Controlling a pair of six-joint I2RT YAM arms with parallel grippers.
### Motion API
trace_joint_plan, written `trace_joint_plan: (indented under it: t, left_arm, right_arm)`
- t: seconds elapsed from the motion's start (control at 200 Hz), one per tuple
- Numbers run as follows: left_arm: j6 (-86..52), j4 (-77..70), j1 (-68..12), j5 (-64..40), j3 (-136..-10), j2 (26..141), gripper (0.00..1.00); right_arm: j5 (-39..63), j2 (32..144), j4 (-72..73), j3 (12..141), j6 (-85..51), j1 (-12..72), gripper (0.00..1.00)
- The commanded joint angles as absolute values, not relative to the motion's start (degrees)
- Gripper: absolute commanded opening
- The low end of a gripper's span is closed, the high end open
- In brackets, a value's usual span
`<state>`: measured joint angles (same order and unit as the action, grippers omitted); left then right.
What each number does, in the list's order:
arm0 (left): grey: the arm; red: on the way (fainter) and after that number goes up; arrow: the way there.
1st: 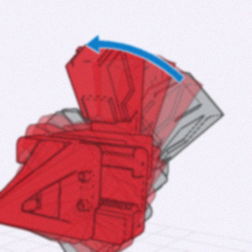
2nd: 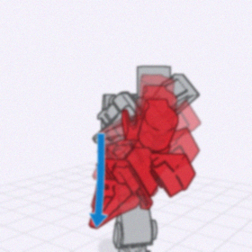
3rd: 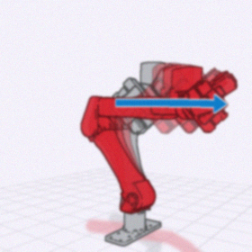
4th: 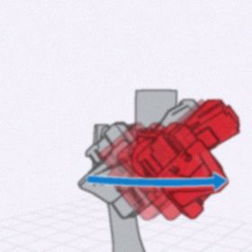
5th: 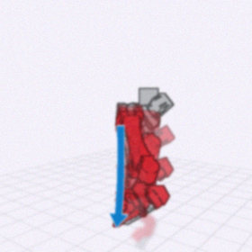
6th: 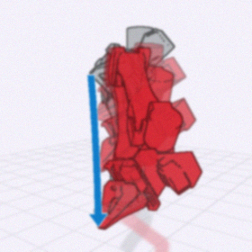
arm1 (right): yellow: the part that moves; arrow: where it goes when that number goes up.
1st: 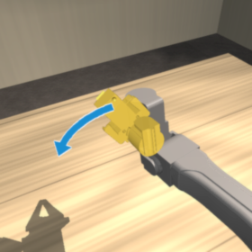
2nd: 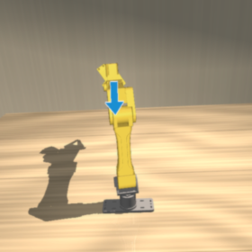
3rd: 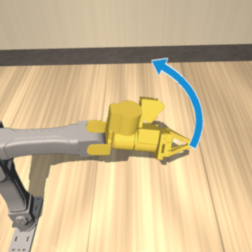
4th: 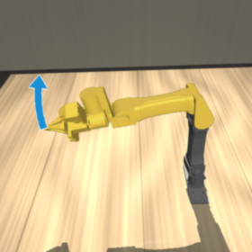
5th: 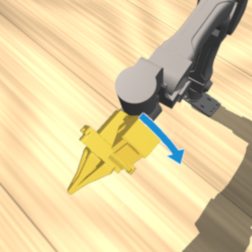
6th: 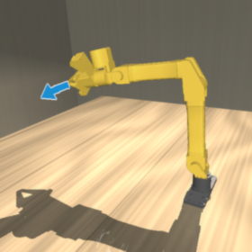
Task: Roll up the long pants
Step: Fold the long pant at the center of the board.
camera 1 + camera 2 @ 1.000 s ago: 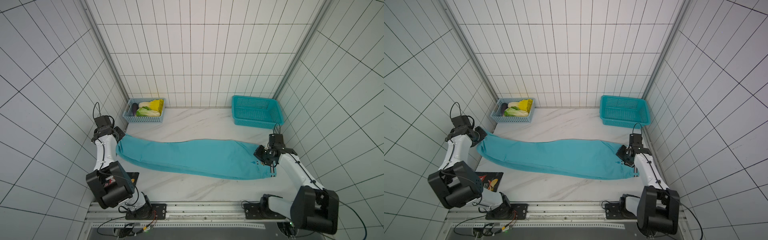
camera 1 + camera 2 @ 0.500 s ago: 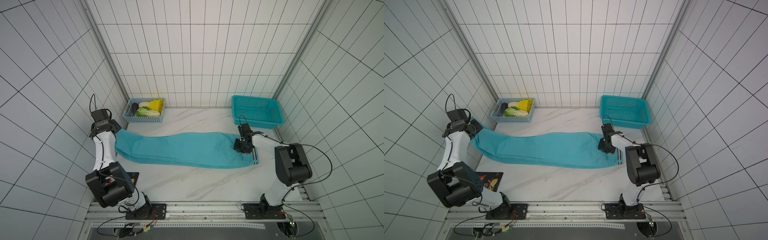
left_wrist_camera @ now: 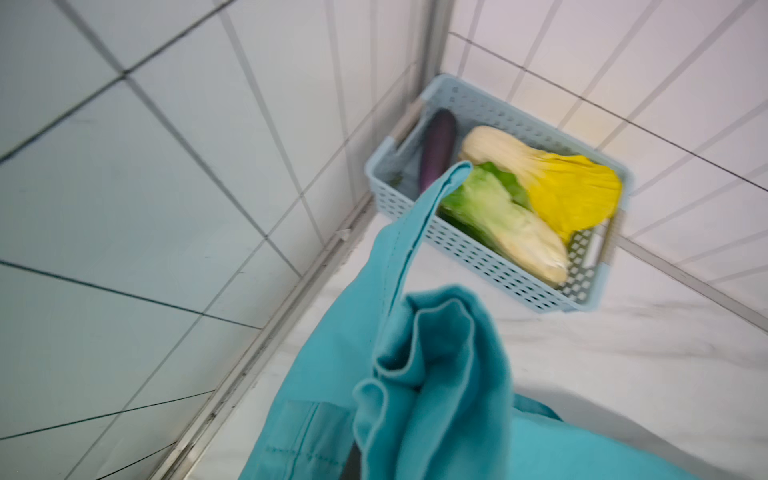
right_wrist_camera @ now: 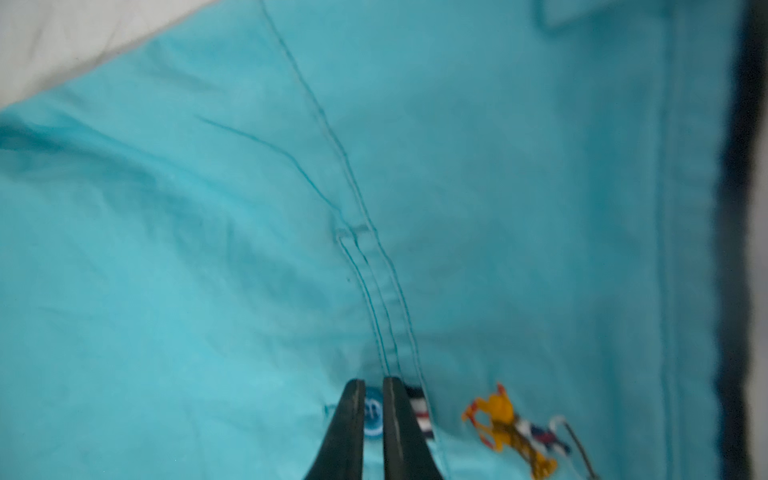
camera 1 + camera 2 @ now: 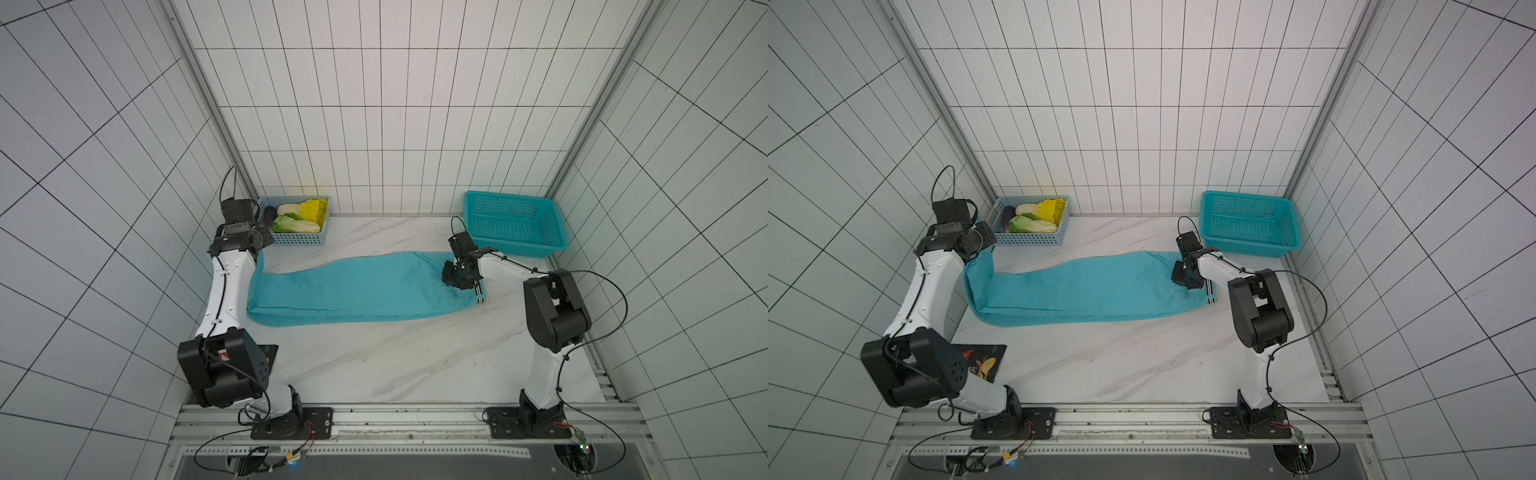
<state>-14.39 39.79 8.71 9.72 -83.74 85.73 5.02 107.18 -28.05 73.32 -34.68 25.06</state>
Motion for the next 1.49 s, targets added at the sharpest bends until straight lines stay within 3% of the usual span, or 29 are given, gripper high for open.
trace_joint_plan:
  t: [0.0, 0.195, 0.44, 0.625, 0.875, 0.9, 0.929, 0.944, 0.954, 0.964, 1.119, 1.269, 1.394, 1.489]
  left_arm:
    - [-16.04, 39.50, -0.11, 12.77, -86.92, 83.79, 0.00]
    - [-20.03, 39.63, -22.46, 17.66, -95.58, 92.23, 0.00]
    - [-23.92, 41.14, -41.89, 21.55, -119.81, 117.14, 0.00]
    - [-25.88, 43.64, -47.17, 22.13, -140.80, 136.19, 0.00]
    - [-29.82, 36.83, -50.18, 15.44, -141.86, 140.25, 0.00]
    - [-28.83, 35.95, -50.61, 14.91, -141.71, 140.15, 0.07]
    - [-27.81, 35.23, -51.06, 14.32, -141.68, 140.23, 0.35]
    - [-27.57, 35.14, -51.08, 13.92, -141.68, 140.29, 0.81]
    - [-27.24, 34.98, -51.24, 13.37, -141.68, 140.34, 0.93]
    - [-26.89, 34.80, -51.31, 12.46, -141.72, 140.36, 0.96]
    - [-25.66, 35.83, -51.56, 3.08, -141.80, 137.10, 0.97]
    - [-19.27, 38.41, -51.59, 3.43, -135.59, 122.65, 0.98]
    - [-15.10, 36.61, -50.17, 11.52, -117.46, 104.36, 0.98]
    - [-14.30, 31.64, -44.39, 10.04, -97.50, 89.51, 0.98]
  right_arm:
    - [9.12, 98.80, -29.93, 69.50, -34.88, 21.00, 0.28]
    - [11.61, 84.63, -33.47, 67.31, -31.75, 7.25, 0.34]
    - [14.92, 77.20, -38.48, 70.72, -28.34, -8.26, 0.35]
    - [19.17, 74.66, -39.32, 70.58, -27.44, -14.50, 0.35]
    - [19.33, 74.25, -39.06, 69.90, -27.66, -15.74, 0.36]
    - [19.48, 74.41, -38.95, 69.89, -27.77, -15.77, 0.36]
    - [19.77, 74.55, -38.93, 69.94, -27.77, -15.73, 0.36]
    - [19.83, 74.57, -38.93, 69.99, -27.77, -15.73, 0.36]
    - [19.92, 74.56, -38.94, 69.97, -27.84, -15.75, 0.36]
    - [19.97, 74.58, -38.94, 70.03, -27.86, -15.74, 0.37]
    - [20.25, 74.31, -38.14, 69.96, -28.37, -15.78, 0.37]
    - [23.62, 75.35, -38.01, 70.56, -28.09, -15.46, 0.40]
    - [26.72, 76.35, -37.01, 70.58, -25.89, -9.21, 0.48]
    - [27.76, 77.67, -36.51, 68.94, -25.17, -0.01, 0.57]
